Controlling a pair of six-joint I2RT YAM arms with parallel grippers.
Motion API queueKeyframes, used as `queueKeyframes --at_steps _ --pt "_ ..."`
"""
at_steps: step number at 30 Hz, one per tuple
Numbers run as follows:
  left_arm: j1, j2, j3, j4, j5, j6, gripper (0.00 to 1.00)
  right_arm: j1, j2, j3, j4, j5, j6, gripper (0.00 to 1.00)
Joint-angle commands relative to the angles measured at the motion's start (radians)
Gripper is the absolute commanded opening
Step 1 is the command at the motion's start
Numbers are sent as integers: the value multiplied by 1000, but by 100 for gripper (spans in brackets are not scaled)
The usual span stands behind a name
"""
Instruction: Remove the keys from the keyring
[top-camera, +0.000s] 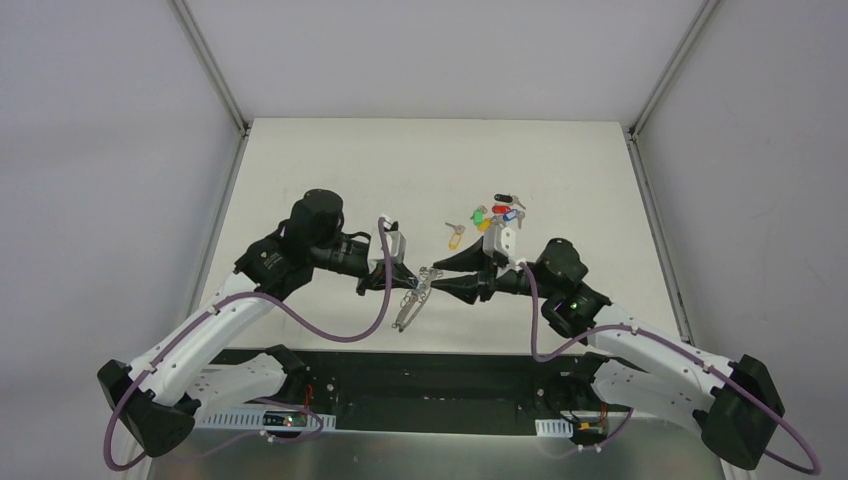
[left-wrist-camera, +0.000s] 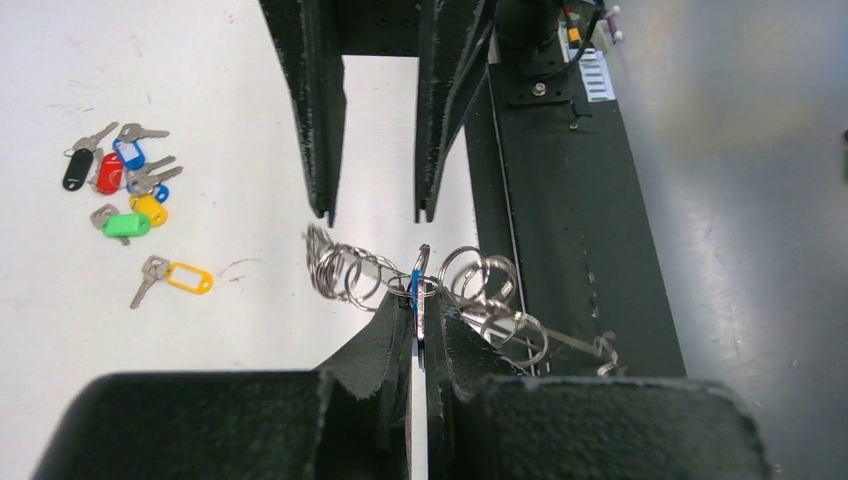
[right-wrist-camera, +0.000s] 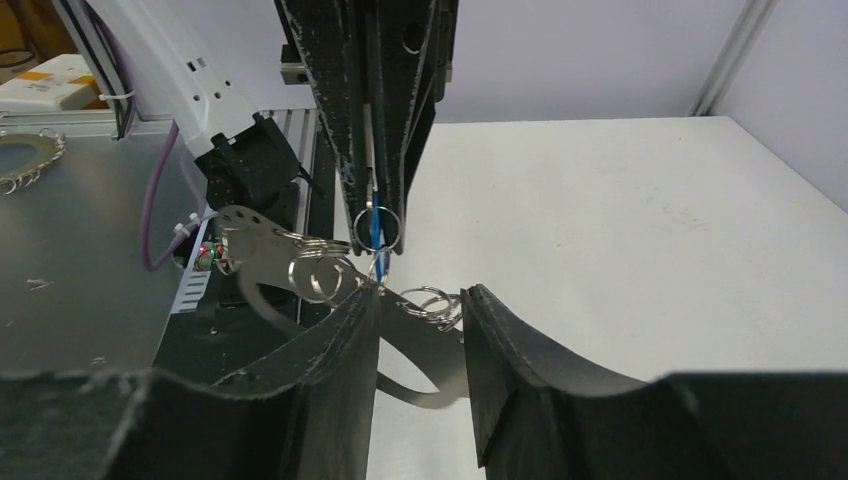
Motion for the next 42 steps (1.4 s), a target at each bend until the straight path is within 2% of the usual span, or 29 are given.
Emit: queueKeyframes --at_steps 1,12,23,42 --pt "-20 4 54 -18 -34 70 0 4 -14 61 -26 -78 9 41" --pt "-62 27 80 -46 -80 111 0 41 33 94 -33 -22 -9 33" --pt "-75 26 83 -65 -110 134 0 64 -33 79 -81 36 -41 37" --pt "-93 16 83 -68 -117 140 0 108 70 117 -89 66 -68 30"
